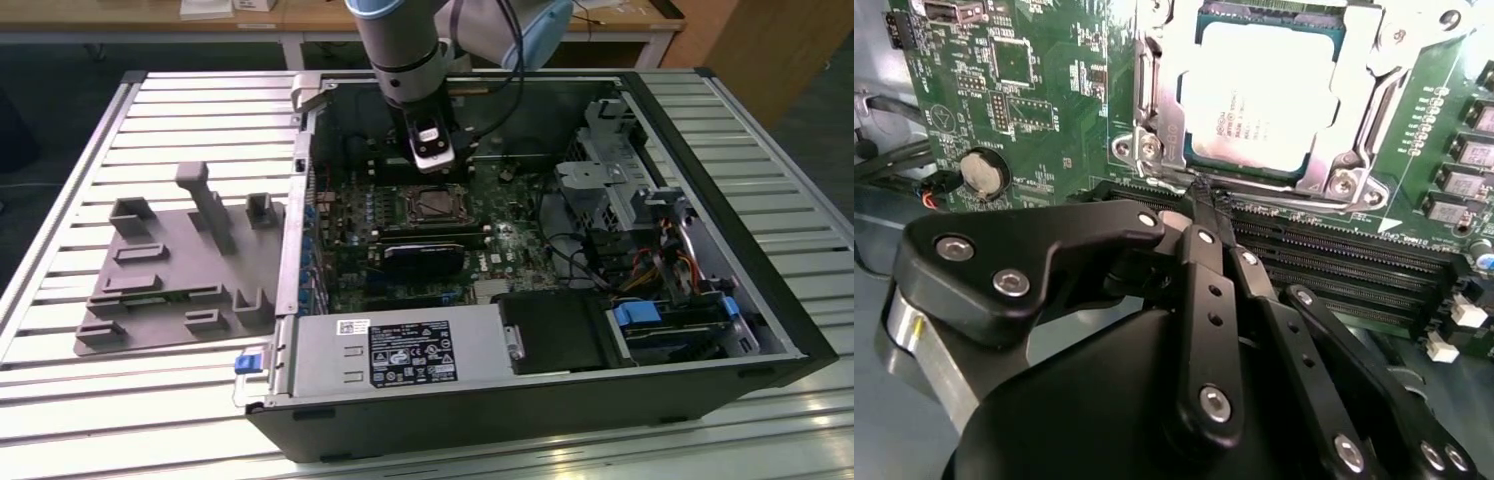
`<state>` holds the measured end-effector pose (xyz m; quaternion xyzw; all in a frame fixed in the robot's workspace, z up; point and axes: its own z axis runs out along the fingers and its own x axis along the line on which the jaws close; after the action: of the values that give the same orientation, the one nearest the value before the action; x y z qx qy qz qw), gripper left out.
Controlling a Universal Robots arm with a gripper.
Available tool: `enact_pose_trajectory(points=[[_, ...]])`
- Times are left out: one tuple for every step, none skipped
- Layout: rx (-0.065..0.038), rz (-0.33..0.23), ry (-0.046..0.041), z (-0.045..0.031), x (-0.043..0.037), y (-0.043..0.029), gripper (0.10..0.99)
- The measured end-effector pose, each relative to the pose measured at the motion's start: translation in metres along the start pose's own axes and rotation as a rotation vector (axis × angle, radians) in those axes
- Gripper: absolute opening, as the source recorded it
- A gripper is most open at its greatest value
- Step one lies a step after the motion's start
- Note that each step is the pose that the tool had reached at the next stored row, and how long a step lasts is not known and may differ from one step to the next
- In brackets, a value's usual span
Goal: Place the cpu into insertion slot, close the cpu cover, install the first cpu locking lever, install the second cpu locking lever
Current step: 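Install the first cpu locking lever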
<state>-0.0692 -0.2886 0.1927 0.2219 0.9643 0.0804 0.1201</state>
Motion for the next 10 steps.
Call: enact_pose_trajectory(points=[[0.001, 0.0, -0.0001, -0.0013, -0.0003, 0.0002, 0.102], [0.001, 0.0, -0.0002, -0.003, -0.0006, 0.0004, 0.102], [0.001, 0.0, -0.0001, -0.0045, -0.0009, 0.0008, 0.102], [0.001, 0.0, -0.0001, -0.0062, -0.0012, 0.0011, 0.102], [0.001, 0.0, -0.0001, -0.0082, -0.0016, 0.0016, 0.102], [0.001, 0.0, -0.0001, -0.0102, -0.002, 0.002, 0.102], [0.001, 0.0, -0.0001, -0.0123, -0.0025, 0.0024, 0.102], [0.001, 0.0, -0.0001, -0.0143, -0.0029, 0.0029, 0.102], [0.001, 0.0, -0.0001, -0.0163, -0.0033, 0.0033, 0.102], [0.001, 0.0, -0.0001, -0.0179, -0.0036, 0.0037, 0.102]])
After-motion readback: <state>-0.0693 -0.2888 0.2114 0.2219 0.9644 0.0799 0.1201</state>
